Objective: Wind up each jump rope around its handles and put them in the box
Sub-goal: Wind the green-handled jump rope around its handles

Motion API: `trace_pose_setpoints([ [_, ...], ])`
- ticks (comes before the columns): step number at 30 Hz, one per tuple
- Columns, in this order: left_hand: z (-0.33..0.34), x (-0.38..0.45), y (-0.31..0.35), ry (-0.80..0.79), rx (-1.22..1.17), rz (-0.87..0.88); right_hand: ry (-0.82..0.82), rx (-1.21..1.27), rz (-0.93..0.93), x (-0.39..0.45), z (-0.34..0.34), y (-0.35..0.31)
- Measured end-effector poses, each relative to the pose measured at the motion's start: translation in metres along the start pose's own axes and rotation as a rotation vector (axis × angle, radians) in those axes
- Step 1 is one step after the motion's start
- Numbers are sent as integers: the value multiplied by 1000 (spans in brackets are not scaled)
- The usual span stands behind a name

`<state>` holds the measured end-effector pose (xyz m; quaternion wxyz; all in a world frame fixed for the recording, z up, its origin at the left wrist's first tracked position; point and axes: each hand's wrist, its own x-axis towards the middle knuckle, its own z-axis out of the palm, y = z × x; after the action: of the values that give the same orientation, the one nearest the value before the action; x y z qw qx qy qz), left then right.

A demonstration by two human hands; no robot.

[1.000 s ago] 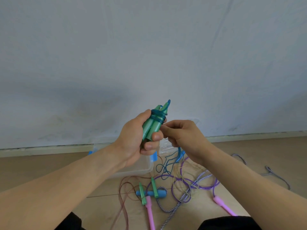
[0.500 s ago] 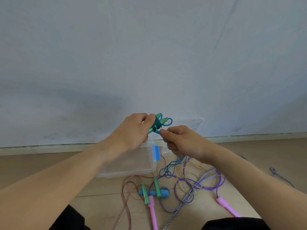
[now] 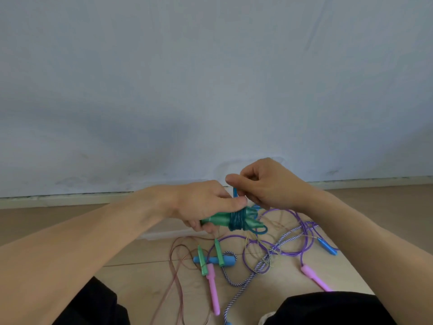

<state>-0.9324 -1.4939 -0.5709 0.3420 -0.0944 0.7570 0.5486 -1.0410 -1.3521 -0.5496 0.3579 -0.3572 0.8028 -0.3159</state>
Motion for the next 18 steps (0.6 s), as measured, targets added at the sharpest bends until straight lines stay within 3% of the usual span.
trace_pose_setpoints([
  [3,5,3,-3,-106,-183,90,32,-68,-42,3,-5,11],
  [7,7,4,0,-92,-472,197,34,157,-30,6,-7,20],
  [9,4,2,4,-82,-657,258,68,137,-86,8,-9,21],
  [12,-3,-1,9,22,-784,309,107,204,-101,10,-7,22],
  [15,-12,-3,11,175,-751,291,75,324,-72,11,-4,21],
  [18,-22,-4,9,374,-757,266,52,239,-111,13,-3,20],
])
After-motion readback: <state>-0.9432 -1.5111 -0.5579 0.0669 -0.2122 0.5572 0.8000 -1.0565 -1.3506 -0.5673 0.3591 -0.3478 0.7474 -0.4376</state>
